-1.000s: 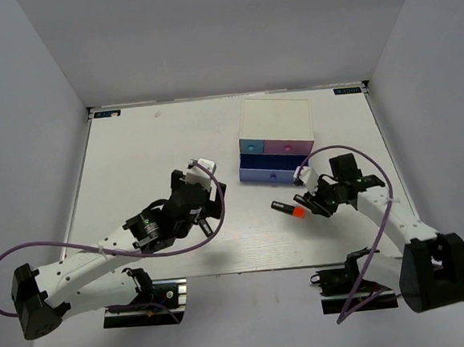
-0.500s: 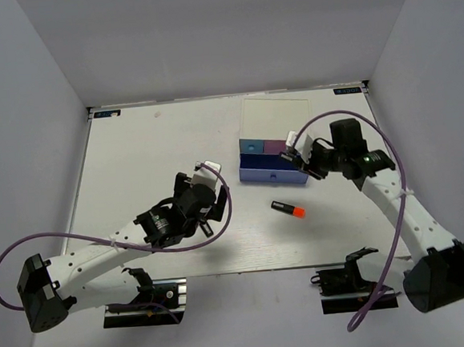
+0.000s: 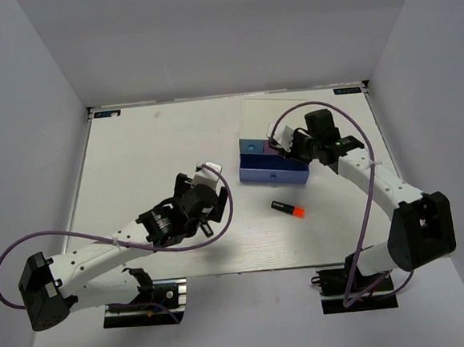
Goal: Sort the stationery into containers
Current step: Place the pen in the drawer, then pick up the pen from the center of the board.
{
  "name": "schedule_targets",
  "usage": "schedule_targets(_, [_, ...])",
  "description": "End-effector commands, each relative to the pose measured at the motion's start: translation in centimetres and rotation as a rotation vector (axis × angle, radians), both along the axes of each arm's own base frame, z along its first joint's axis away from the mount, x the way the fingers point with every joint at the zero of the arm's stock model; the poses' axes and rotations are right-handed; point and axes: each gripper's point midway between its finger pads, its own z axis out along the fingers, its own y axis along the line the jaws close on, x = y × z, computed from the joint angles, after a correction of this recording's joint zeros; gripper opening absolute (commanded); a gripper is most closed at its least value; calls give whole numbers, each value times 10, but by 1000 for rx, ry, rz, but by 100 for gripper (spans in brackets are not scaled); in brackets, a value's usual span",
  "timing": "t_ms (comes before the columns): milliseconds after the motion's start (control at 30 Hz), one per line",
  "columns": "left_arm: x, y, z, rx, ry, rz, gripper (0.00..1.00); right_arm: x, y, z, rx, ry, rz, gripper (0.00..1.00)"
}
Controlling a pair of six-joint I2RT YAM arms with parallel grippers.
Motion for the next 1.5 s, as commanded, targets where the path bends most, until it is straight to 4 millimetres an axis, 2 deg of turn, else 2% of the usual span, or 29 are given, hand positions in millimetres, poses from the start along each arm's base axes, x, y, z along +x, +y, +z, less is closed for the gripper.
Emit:
schedule_targets(0, [3,2,11,-19,-23,15,100,20,3,10,-10,-102,-19,30])
schedule_targets(333, [3,1,8,-11,-19,15,100,18,9,-13,-60,-63,6,41])
schedule_targets(400, [3,1,8,-11,-19,15,100,19,9,-15,-65,-62,1,46])
schedule_targets(533, [3,1,6,-3,-14,15,100,16,10,-15,-63,-68,4,54])
schedule_targets(600, [3,1,6,-3,-14,15,100,13,10,-17,-56,-57,6,54])
schedule_targets(667, [3,1,6,-3,-14,15,100,9,10,-11,-37,-62,7,54])
schedule_targets(800, [1,-2,6,-35,12,34,100,-10,14,4,31,-50,33,52])
schedule_targets(833, [-2,-2,3,-36,31,35,100,-17,17,3,56,-32,37,51])
schedule_targets(867, [-3,-3,2,-52,40,36,100,-24,19,16,96,-49,43,49])
schedule_targets(900, [-3,-5,5,-87,48,58,100,-28,19,19,111,-47,43,48])
schedule_targets(933, [-6,-2,-2,-76,75,76,100,-31,20,21,139,-45,36,40])
schedule_targets(1000, [-10,-5,-1,-139,119,125,100,-45,18,28,190,-48,11,27])
schedule_targets(1033, [-12,-4,-4,-151,134,145,100,-47,19,38,233,-69,-6,20])
schedule_targets(1067, [-15,-1,-10,-142,159,168,100,-54,17,28,249,-37,-30,9])
schedule_targets(1133, [-20,-2,-21,-182,209,231,100,-60,18,43,313,-67,-41,1])
schedule_targets(1167, [-25,5,-30,-155,242,265,100,-67,18,39,327,-51,-33,1])
schedule_targets(1233, [-26,10,-37,-193,270,393,98,-74,19,46,354,-62,-23,2])
schedule_targets(1300, [-30,18,-46,-146,304,492,97,-79,20,53,383,-76,-20,8])
schedule_targets(1367, [-28,12,-51,-181,321,564,95,-79,17,57,402,-91,-35,16])
schedule_targets(1400, [-26,8,-53,-195,321,572,93,-81,16,62,408,-109,-39,19])
schedule_targets(1433, [-25,3,-55,-208,330,566,91,-85,14,58,410,-111,-42,22])
schedule_targets(1467, [-23,0,-56,-217,328,564,90,-86,13,65,424,-139,-41,27])
